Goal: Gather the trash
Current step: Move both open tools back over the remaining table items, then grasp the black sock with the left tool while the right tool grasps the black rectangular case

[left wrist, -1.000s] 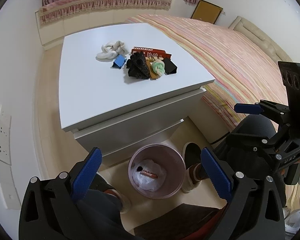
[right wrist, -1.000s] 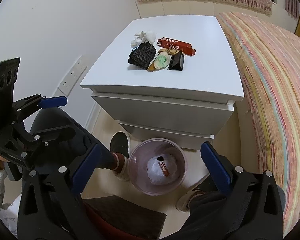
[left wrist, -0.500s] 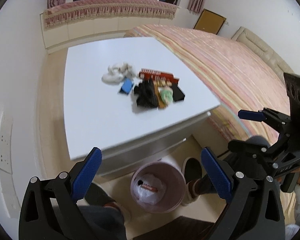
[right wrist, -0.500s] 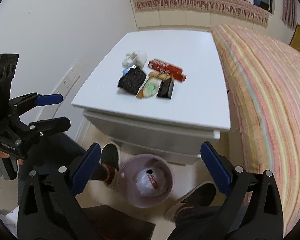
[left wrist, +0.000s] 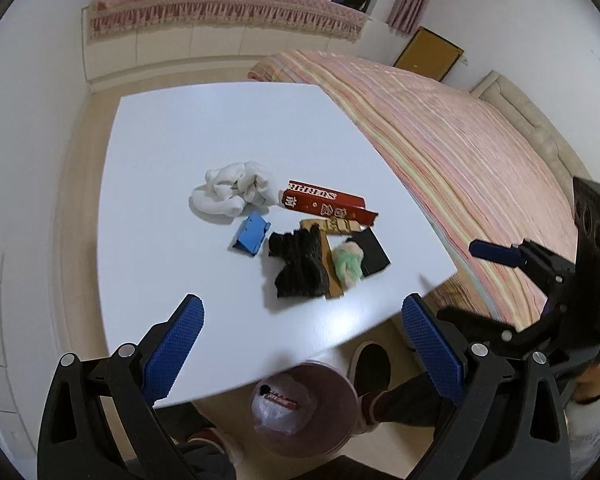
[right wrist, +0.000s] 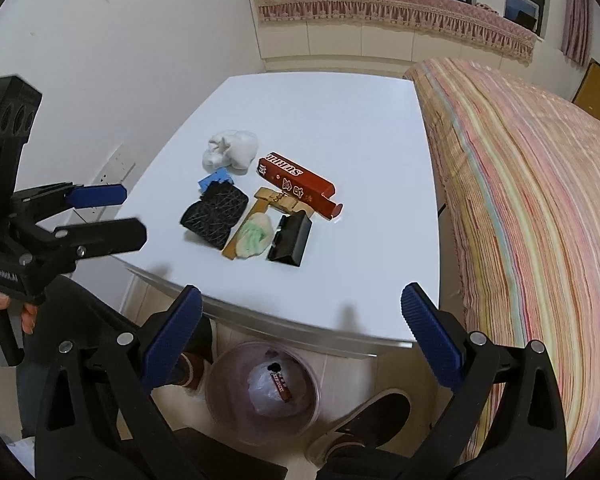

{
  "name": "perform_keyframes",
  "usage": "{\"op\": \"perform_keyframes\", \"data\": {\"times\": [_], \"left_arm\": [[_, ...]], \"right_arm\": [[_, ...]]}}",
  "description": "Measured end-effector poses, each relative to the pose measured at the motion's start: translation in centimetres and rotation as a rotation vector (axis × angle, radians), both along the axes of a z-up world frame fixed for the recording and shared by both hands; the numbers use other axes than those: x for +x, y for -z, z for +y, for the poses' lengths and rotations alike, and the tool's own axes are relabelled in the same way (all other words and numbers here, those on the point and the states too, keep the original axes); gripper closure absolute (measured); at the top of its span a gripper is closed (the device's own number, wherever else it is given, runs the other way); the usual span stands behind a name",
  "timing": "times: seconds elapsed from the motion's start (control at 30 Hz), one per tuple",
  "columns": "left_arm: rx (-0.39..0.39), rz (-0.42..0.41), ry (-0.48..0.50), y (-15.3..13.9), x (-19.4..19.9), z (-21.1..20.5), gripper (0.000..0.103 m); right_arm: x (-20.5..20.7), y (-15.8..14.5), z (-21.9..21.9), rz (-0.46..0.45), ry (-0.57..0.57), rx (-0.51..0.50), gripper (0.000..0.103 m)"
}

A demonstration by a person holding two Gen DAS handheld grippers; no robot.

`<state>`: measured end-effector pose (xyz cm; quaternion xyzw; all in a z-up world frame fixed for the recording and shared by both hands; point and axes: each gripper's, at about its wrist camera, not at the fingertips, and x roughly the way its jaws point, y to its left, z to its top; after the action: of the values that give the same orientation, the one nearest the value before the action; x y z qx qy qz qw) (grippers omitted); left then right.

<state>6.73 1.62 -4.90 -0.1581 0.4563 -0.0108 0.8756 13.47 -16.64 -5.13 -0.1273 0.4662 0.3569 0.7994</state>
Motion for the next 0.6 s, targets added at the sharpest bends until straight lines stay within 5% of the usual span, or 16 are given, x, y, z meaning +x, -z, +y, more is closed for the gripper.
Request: {"op": "perform_keyframes", "data": {"times": [0.3,0.6], "left_arm": [[-0.064,0.036,0.000,2.3,2.7,0.7,0.010],[-0.076,0.071,0.019,3.6,3.6,0.3,0.037]], "right_arm": [[1.9,1.9,0.7,0.027,-0.004,-0.015,0.005],[2.7,3.1,1.5,0.039,-0.021,-0.023,0.012]]}}
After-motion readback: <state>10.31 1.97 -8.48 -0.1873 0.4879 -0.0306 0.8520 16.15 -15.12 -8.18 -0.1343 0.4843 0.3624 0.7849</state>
